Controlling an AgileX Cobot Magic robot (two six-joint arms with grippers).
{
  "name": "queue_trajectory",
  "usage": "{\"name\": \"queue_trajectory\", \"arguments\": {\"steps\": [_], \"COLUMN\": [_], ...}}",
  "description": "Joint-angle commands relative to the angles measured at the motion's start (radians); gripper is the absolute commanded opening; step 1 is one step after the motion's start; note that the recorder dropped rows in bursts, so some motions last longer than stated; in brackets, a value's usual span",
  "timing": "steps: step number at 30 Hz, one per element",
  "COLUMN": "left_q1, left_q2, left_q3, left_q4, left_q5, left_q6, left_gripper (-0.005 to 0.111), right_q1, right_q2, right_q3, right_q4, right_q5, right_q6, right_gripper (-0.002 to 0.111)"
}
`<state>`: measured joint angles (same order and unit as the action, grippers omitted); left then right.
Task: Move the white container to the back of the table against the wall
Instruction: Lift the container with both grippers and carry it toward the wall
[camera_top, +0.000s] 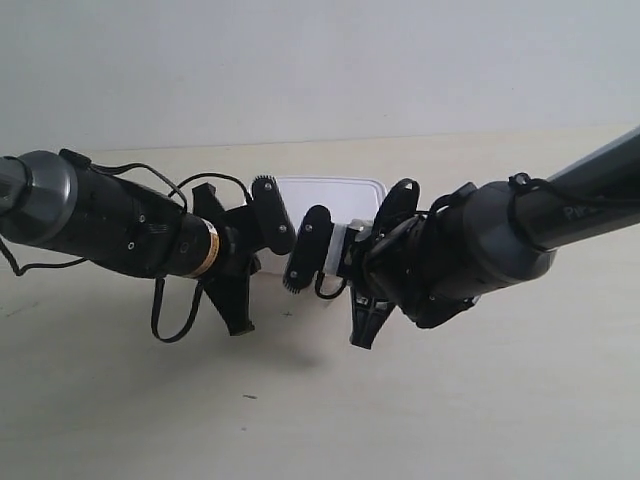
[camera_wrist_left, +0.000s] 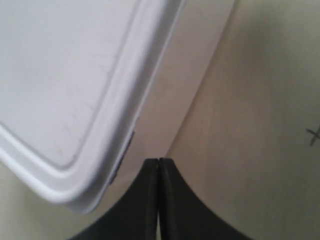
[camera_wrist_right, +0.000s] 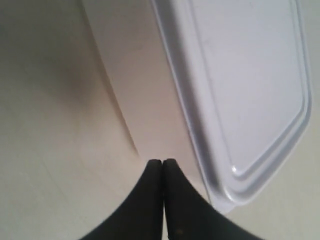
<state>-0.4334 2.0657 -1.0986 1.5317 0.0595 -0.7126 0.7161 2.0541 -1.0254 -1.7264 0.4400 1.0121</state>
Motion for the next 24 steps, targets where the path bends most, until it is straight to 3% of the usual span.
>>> {"name": "queue_trajectory", "arguments": {"steps": [1, 14, 17, 24], "left_q1": [-0.008, 0.006, 0.006, 0.029], "left_q2": [0.021, 0.067, 0.088, 0.093], "left_q3": [-0.033, -0.107, -0.144, -0.193], "left_q4": [0.050, 0.076, 0.053, 0.054], "left_q5": [0.016, 0.016, 0.069, 0.047], "left_q6": [0.005, -0.004, -0.004, -0.098], "left_gripper": [0.000, 0.000, 0.000, 0.000], "right_q1": [0.005, 0.005, 0.003, -0.012], "right_q2": [0.021, 0.058, 0.088, 0.145], "right_q3": [-0.021, -0.109, -0.127, -0.194], "right_q4": [-0.018, -0.018, -0.018, -0.018], "right_q5": [-0.008, 0.038, 0.060, 0.109], "right_q6": [-0.108, -0.084, -0.086, -0.016], "right_gripper": [0.000, 0.000, 0.000, 0.000]}}
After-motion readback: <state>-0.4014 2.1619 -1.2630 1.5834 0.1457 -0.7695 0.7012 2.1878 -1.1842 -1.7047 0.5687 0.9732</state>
